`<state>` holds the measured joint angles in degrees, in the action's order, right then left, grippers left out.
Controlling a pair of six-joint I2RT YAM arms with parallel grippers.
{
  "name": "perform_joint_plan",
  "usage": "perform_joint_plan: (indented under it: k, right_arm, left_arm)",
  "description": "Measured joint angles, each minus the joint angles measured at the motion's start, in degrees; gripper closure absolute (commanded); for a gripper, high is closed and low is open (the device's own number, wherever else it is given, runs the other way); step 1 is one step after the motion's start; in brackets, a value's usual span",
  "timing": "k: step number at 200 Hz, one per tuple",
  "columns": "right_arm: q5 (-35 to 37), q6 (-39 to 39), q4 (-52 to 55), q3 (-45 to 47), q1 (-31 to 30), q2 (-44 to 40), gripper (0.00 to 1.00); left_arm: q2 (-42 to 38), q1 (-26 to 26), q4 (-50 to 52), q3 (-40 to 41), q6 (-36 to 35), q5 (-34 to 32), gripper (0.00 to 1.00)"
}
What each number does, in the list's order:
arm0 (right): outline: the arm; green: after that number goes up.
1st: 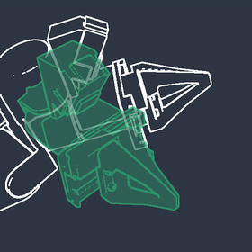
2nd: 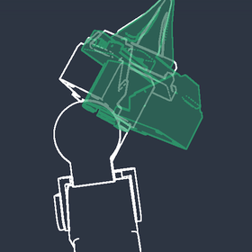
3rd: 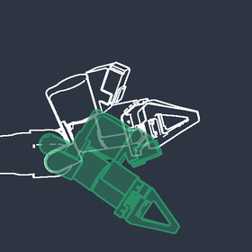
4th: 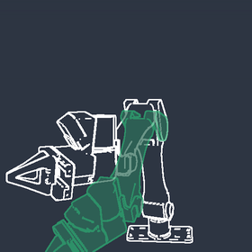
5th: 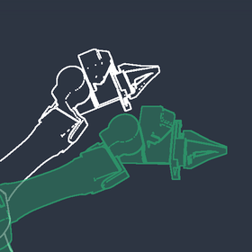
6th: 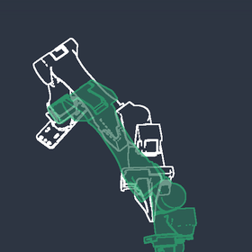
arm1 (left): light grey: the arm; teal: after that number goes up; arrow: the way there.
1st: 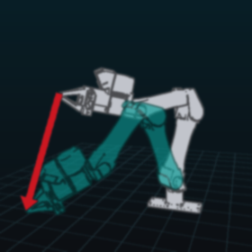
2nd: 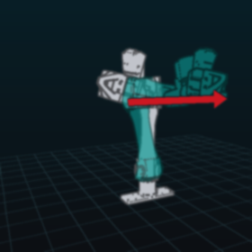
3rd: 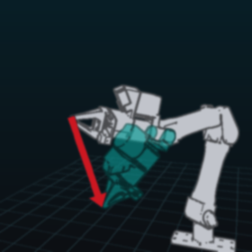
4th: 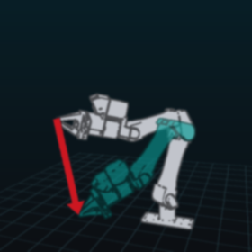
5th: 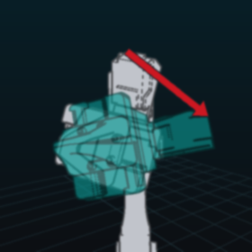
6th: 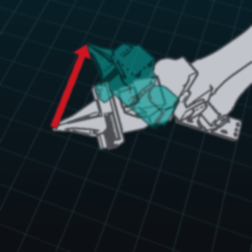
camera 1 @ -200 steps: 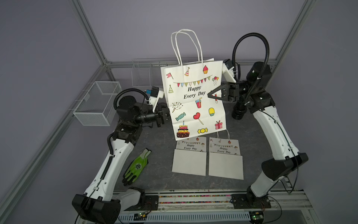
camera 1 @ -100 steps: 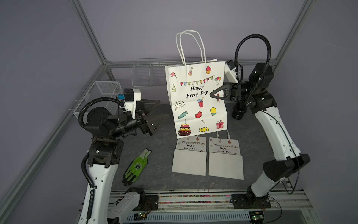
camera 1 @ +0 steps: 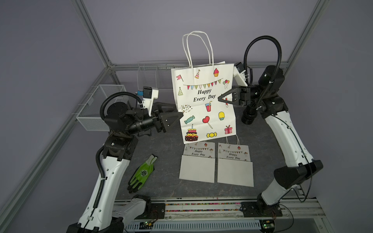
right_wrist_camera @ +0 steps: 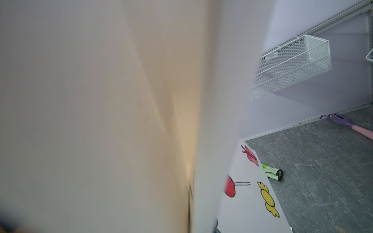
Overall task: Put away the paper bag
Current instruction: Press the paper bag.
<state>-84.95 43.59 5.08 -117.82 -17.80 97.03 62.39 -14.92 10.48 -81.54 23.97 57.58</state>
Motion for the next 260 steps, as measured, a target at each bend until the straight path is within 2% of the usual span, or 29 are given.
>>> perform_joint_plan:
  k: [13, 37, 46, 67, 95, 109, 124, 148, 175, 218, 246, 260]
  right_arm:
    - [0.4, 0.1, 0.3, -0.3, 0.1, 0.0, 0.93]
    - [1.3, -1.4, 3.8, -2.5, 0.3, 0.4, 0.93]
    - [1.7, -3.0, 6.2, -3.5, 0.4, 0.6, 0.93]
    - [3.1, -6.9, 11.8, -5.4, 0.6, 0.9, 0.93]
    - [4.5, -10.2, 16.2, -5.9, 1.1, 1.2, 0.93]
    - [4.8, -11.1, 17.5, -5.9, 1.2, 1.4, 0.93]
    - [5.2, -11.6, 18.4, -5.9, 1.2, 1.5, 0.93]
    - [5.5, -12.2, 19.2, -5.9, 1.2, 1.5, 0.93]
    - [5.9, -12.8, 20.0, -5.9, 1.0, 1.5, 0.93]
    - [6.6, -14.3, 21.7, -7.3, 0.0, 2.4, 0.93]
    - [7.6, -15.6, 23.5, -8.2, -0.2, 3.0, 0.93]
    - [8.4, -16.8, 24.9, -9.0, -0.2, 3.4, 0.93]
  left_arm:
    - [-0.2, -0.7, 1.5, -0.3, -0.9, -0.7, 0.38]
    - [-0.5, -1.6, 1.9, -0.3, -1.3, -1.4, 0.38]
    - [-0.6, -1.9, 2.0, -0.3, -1.3, -1.9, 0.32]
    - [-2.0, -2.2, 4.0, -0.3, -2.5, -3.9, 0.0]
    - [-4.8, -2.3, 10.6, -2.3, -4.9, -6.7, 0.0]
    - [-5.6, -2.4, 12.6, -3.9, -5.6, -7.5, 0.06]
    - [-6.2, -2.4, 12.7, -4.3, -5.7, -7.5, 0.18]
    - [-5.2, -2.4, 9.7, -3.9, -2.3, -6.2, 0.31]
    - [-1.7, -3.4, 4.8, -2.1, 1.2, -4.8, 0.34]
    - [1.9, -5.0, 4.8, -1.5, 2.0, -4.9, 0.35]
    - [1.9, -5.2, 4.1, -1.5, 2.7, -4.8, 0.51]
    - [2.0, -5.7, 3.4, -1.5, 3.1, -4.8, 0.57]
